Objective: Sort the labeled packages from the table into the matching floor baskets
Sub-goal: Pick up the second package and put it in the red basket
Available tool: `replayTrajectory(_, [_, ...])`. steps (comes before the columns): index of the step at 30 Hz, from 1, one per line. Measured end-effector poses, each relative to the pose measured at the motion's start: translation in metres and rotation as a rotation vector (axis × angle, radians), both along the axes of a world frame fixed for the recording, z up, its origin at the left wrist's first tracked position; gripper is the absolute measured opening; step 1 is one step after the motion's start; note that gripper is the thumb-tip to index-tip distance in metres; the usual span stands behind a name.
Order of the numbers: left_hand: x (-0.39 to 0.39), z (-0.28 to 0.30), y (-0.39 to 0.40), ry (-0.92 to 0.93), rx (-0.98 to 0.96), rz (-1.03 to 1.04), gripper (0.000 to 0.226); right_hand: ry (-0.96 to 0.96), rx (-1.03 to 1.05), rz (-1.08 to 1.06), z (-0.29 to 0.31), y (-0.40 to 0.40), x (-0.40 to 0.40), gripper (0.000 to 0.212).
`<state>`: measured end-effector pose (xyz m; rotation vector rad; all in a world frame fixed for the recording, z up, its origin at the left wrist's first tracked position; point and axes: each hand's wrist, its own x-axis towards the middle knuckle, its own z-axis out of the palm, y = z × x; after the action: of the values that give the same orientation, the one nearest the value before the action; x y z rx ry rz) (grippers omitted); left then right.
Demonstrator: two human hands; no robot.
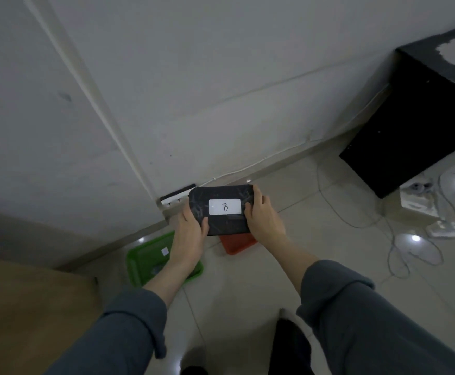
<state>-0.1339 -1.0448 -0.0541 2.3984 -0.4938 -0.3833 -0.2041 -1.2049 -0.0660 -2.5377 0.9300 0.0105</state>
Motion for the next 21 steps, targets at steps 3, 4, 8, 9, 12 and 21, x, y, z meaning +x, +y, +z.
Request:
replayTrajectory(3, [-0.015,-0.030,-0.046,0.041,0.011,0.126,0.052,0.018,0.023,0.089,-0.032,-0.050,0.002,0.054])
replayTrajectory(4, [-0.016,-0.032,-0.049,0.050,0.011,0.127,0.053,-0.003,0.040,0.078,-0.035,-0.053,0.000,0.054])
replayTrajectory(8, [-0.039,-0.075,-0.101,0.077,0.042,0.254,0.055,0.022,0.031,0.166,-0.079,-0.106,-0.005,0.055])
replayTrajectory(9, [-0.042,-0.080,-0.104,0.083,0.053,0.266,0.055,0.026,0.033,0.171,-0.084,-0.111,-0.007,0.055])
replayTrajectory(12, [-0.048,-0.125,-0.136,0.109,0.084,0.291,0.057,0.056,0.027,0.185,-0.133,-0.145,-0.010,0.056])
replayTrajectory(21, [-0.032,-0.326,-0.191,0.162,0.122,0.283,0.056,0.081,0.064,0.200,-0.336,-0.200,0.005,0.056])
